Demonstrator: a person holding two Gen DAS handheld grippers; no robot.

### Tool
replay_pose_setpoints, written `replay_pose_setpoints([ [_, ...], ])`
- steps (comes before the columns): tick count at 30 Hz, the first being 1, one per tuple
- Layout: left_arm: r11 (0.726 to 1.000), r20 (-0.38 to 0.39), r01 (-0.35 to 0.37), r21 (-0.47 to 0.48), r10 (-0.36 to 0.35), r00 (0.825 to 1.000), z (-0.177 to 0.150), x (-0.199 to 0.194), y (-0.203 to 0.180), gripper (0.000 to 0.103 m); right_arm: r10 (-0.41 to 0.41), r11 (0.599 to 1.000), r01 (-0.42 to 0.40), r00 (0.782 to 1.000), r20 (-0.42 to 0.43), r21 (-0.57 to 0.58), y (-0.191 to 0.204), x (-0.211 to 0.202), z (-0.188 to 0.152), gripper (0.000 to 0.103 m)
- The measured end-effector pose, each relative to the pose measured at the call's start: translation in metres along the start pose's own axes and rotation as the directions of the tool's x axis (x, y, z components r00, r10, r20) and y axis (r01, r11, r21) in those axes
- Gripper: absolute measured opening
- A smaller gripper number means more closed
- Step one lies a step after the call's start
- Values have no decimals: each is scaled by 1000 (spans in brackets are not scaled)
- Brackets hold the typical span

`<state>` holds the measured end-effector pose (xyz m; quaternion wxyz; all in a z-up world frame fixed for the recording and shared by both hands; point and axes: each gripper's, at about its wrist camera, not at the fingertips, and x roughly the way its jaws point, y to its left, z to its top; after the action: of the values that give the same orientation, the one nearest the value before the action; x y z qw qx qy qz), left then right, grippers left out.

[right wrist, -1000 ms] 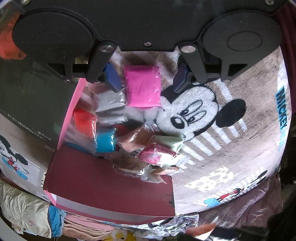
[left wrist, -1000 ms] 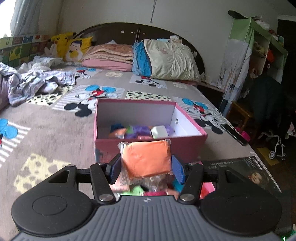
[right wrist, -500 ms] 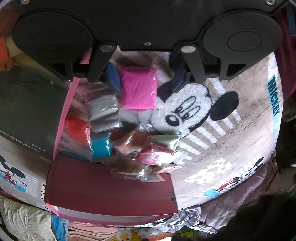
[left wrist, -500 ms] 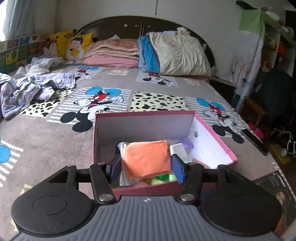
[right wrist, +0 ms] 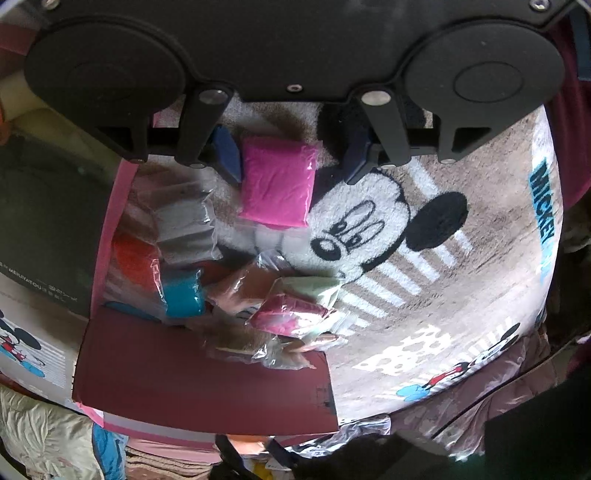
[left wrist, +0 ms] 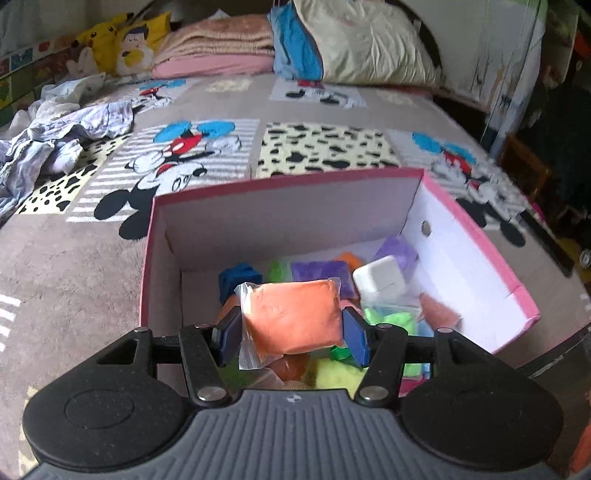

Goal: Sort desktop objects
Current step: 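Carry the orange bag into the pink shoebox and open the left tool, then withdraw the left tool from the box while the right tool lifts the pink bag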

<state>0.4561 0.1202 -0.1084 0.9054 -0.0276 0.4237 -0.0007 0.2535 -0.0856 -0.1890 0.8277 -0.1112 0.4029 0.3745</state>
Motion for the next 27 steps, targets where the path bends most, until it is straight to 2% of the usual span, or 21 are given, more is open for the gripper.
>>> replay_pose_setpoints([
  [9, 999, -108, -37, 36, 41, 993, 1, 23, -3, 56, 9, 1000, -9, 1000, 2, 5, -1, 0, -1, 61],
  [12, 999, -126, -33, 5, 33, 992, 1, 25, 0, 57, 9, 1000, -9, 1000, -2, 4, -1, 1, 0, 61],
  [14, 1000, -132, -27, -8, 26, 991, 0, 26, 1, 61, 9, 1000, -9, 1000, -4, 5, -1, 1, 0, 61],
  [22, 999, -112, -39, -28, 36, 993, 1, 18, 6, 71, 10, 999, -10, 1000, -5, 40, -3, 2, 1, 61],
  [27, 998, -39, -70, -3, 69, 997, 1, -5, -2, 71, 18, 999, -18, 1000, -3, 47, -5, 1, 1, 61],
])
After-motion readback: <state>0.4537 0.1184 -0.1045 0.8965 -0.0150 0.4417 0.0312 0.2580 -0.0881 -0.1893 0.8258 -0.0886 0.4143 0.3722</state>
